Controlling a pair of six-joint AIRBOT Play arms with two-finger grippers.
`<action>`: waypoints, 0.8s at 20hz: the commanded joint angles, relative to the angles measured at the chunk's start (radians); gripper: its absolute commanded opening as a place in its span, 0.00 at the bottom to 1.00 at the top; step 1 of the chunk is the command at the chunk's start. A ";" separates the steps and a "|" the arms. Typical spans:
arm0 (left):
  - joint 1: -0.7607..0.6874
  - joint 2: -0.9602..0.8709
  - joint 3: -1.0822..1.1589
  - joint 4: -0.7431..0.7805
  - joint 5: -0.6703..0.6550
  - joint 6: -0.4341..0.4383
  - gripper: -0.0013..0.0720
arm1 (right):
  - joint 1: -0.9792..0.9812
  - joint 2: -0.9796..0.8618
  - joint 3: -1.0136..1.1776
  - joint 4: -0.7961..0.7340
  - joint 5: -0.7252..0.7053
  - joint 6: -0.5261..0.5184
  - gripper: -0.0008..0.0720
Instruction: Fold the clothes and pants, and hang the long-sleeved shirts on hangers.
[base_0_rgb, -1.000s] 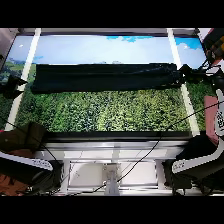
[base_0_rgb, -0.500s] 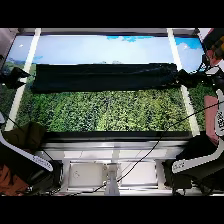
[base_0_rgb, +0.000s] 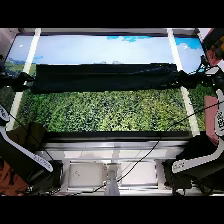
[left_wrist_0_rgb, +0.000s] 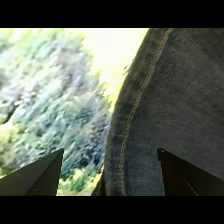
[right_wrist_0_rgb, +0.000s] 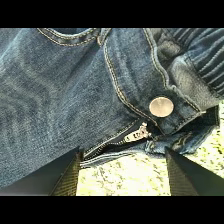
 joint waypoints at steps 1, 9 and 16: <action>0.000 -0.032 0.000 -0.089 -0.006 -0.001 0.98 | 0.000 0.000 0.000 0.002 0.003 0.000 0.81; -0.047 -0.076 0.000 -0.146 -0.120 0.053 0.89 | 0.000 0.001 0.000 0.011 0.007 0.001 0.81; -0.051 -0.038 0.000 -0.280 -0.127 0.183 0.04 | 0.000 0.017 0.000 0.011 0.088 -0.013 0.67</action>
